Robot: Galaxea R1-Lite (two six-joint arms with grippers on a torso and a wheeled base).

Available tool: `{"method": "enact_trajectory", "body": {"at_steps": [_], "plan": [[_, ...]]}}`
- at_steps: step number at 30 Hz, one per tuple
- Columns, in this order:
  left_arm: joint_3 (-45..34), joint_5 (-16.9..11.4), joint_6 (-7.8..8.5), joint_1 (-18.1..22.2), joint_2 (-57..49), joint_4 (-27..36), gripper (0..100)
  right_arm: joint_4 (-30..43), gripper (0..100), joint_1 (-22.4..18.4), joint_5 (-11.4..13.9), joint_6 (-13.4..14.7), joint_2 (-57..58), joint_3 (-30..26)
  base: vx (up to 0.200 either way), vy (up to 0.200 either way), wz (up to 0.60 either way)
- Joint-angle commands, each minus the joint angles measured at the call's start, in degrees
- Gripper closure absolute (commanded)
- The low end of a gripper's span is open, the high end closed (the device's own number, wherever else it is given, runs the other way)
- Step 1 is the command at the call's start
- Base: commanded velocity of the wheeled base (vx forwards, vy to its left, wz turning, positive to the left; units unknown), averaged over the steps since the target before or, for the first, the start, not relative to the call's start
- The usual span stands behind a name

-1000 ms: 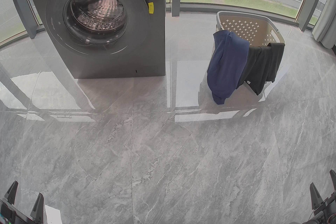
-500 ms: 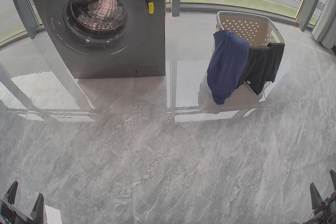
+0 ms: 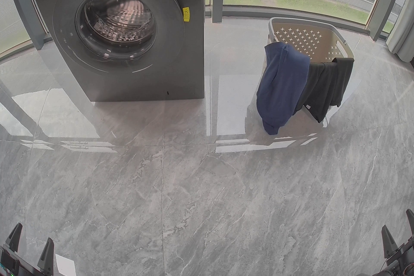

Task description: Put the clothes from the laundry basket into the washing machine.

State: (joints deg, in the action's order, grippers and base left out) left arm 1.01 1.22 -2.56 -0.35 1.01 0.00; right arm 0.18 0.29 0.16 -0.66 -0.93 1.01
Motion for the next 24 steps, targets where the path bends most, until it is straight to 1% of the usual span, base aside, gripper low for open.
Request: {"method": "enact_trajectory", "body": {"at_steps": [1,20,24], "plan": [[-1.01,0.01,0.01,0.00,-0.66,0.00,0,-0.01,0,-0.03,0.02,-0.04,0.93,-0.92,0.200,0.000,0.00],[-1.01,0.01,-0.08,0.00,-0.66,0.00,0,-0.01,0,-0.03,-0.07,-0.04,0.93,-0.92,0.200,0.000,0.00],[-1.01,0.01,-0.08,0.00,-0.66,0.00,0,-0.01,0,-0.03,-0.07,-0.04,0.93,-0.92,0.000,0.000,0.00]]}}
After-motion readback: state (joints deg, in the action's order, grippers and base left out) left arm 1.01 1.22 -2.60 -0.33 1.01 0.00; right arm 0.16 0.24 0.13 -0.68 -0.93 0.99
